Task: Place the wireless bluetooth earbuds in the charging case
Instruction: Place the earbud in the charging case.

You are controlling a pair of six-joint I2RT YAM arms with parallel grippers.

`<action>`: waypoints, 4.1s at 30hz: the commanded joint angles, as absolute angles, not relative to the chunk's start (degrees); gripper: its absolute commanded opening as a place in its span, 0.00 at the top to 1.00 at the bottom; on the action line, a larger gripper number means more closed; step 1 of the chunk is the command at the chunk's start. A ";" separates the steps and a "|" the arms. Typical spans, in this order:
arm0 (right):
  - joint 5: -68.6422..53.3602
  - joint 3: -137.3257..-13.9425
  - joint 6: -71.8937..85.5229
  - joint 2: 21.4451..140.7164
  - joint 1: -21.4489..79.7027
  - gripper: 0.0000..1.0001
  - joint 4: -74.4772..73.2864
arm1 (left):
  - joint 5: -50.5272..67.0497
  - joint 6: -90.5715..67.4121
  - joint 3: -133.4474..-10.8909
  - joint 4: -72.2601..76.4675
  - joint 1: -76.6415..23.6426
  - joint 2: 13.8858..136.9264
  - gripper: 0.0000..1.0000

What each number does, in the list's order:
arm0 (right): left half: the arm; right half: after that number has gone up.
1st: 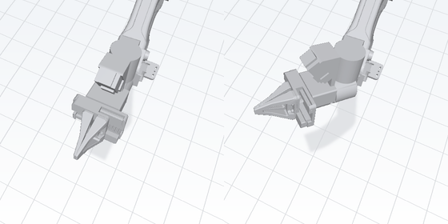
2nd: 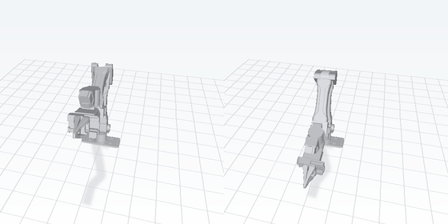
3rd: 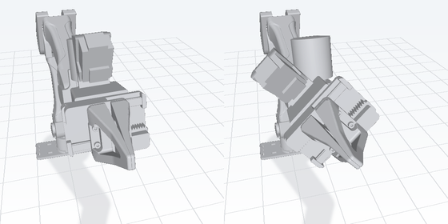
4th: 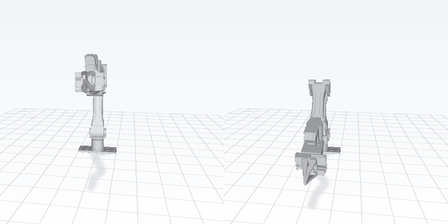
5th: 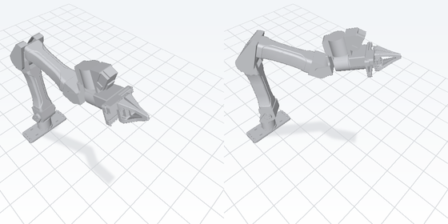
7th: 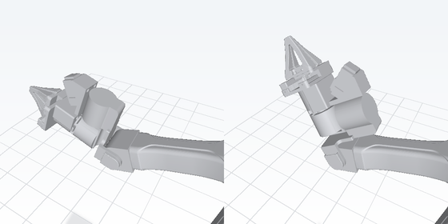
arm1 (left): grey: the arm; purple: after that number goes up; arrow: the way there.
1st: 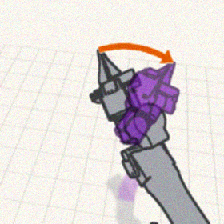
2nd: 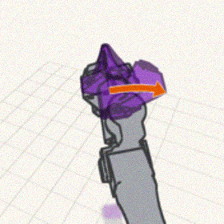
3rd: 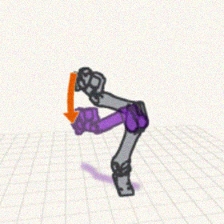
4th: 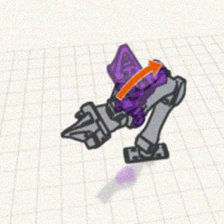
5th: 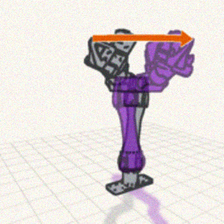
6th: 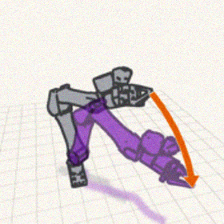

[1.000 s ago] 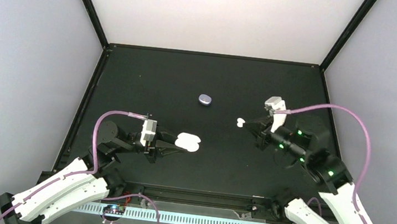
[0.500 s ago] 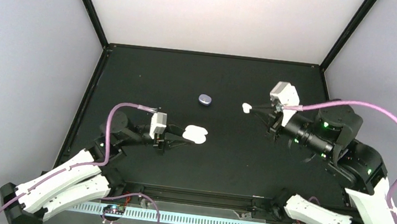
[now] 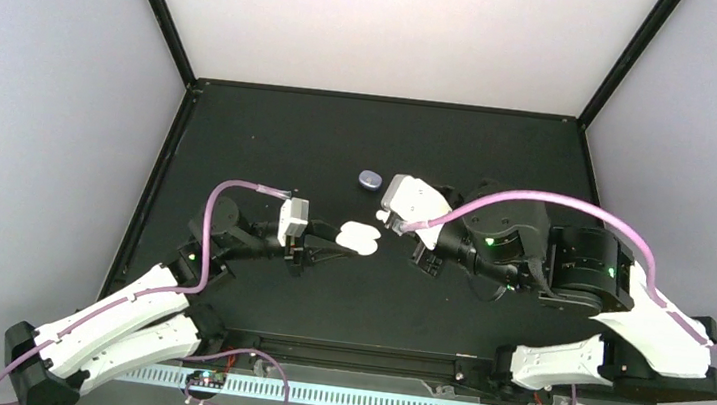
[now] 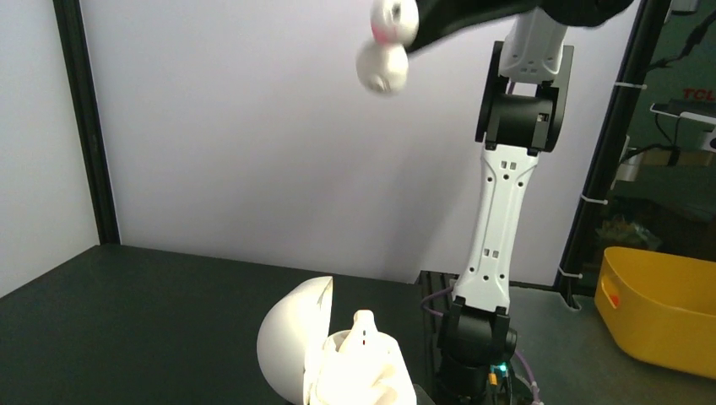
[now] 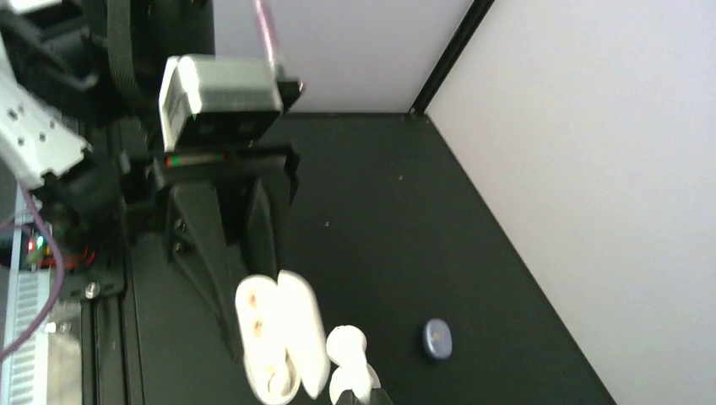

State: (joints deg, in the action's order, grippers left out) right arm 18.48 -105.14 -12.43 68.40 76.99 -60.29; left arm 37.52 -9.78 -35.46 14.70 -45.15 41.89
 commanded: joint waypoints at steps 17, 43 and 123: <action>7.24 -99.05 -7.61 62.88 80.20 0.99 -62.09 | 40.18 -4.34 -35.68 15.37 -45.53 39.35 0.98; 17.72 -100.86 -11.96 74.66 85.06 0.99 -60.64 | 41.80 2.80 -37.69 6.51 -46.54 37.71 0.98; 19.58 -99.65 -10.93 81.44 85.23 0.99 -61.57 | 40.93 0.38 -37.53 8.67 -46.60 36.85 0.98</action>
State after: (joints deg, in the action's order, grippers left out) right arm 20.51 -98.87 -11.64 79.40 84.79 -62.13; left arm 40.23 1.34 -35.55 3.81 -46.24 37.82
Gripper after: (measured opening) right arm 0.011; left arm 0.205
